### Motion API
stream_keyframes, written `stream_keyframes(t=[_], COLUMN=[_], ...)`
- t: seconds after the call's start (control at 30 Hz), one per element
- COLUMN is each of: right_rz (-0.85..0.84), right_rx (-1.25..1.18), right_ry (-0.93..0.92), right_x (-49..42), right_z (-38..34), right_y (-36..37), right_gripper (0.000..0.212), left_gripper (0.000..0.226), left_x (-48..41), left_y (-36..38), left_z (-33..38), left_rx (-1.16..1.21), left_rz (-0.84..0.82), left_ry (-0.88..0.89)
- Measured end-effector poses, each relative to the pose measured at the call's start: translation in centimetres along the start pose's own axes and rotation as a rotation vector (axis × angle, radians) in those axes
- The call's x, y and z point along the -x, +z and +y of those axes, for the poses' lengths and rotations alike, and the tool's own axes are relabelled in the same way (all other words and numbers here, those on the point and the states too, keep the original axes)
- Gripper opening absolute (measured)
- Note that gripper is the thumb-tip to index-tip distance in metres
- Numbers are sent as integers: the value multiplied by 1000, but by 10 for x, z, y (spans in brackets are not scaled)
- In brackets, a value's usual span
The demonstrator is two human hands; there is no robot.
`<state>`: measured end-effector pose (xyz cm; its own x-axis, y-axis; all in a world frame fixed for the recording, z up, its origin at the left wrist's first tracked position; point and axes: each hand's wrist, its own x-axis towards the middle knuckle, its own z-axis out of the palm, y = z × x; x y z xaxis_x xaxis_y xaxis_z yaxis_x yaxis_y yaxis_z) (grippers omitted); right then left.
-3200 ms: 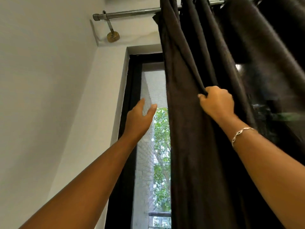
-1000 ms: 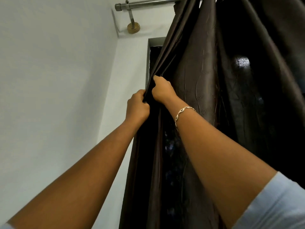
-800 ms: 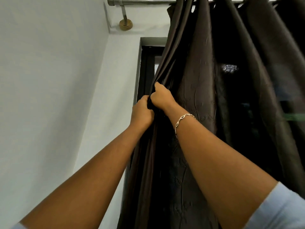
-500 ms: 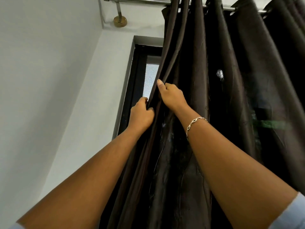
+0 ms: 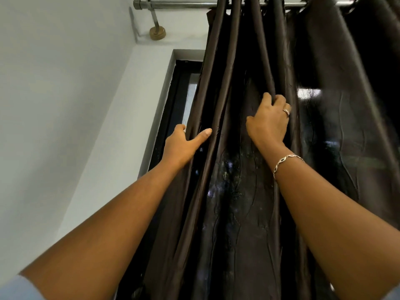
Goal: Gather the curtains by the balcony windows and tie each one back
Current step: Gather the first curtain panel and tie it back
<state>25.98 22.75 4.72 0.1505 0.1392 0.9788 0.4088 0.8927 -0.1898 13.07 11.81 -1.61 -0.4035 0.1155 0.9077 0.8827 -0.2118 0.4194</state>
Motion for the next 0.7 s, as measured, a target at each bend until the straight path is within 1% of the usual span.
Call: stream_keyframes(t=[0.07, 0.13, 0.2, 0.27, 0.33, 0.37, 0.53, 0.7], right_rz=[0, -106, -245, -328, -339, -335, -331, -372], right_rx=[0, -115, -263, -276, -210, -185, -133, -175], right_ry=[75, 175, 292, 328, 285, 254, 76, -30], right_x=[-1, -3, -5, -4, 0, 2, 15, 25], right_z=[9, 16, 21, 24, 23, 20, -11, -60], right_y=[-3, -4, -5, -5, -2, 0, 13, 34], right_gripper=[68, 73, 69, 54, 36, 33, 30, 31], left_gripper=[86, 88, 88, 87, 86, 85, 77, 71], left_x=[2, 3, 3, 1, 0, -2, -8, -12], left_y=[5, 10, 14, 15, 15, 14, 8, -11], left_z=[3, 6, 7, 8, 7, 7, 3, -8], left_rx=[-17, -12, -12, -7, 6, 14, 36, 77], left_rz=[-27, -47, -50, -45, -41, -39, -34, -23], left_ry=[-11, -21, -21, -15, -5, 0, 28, 19])
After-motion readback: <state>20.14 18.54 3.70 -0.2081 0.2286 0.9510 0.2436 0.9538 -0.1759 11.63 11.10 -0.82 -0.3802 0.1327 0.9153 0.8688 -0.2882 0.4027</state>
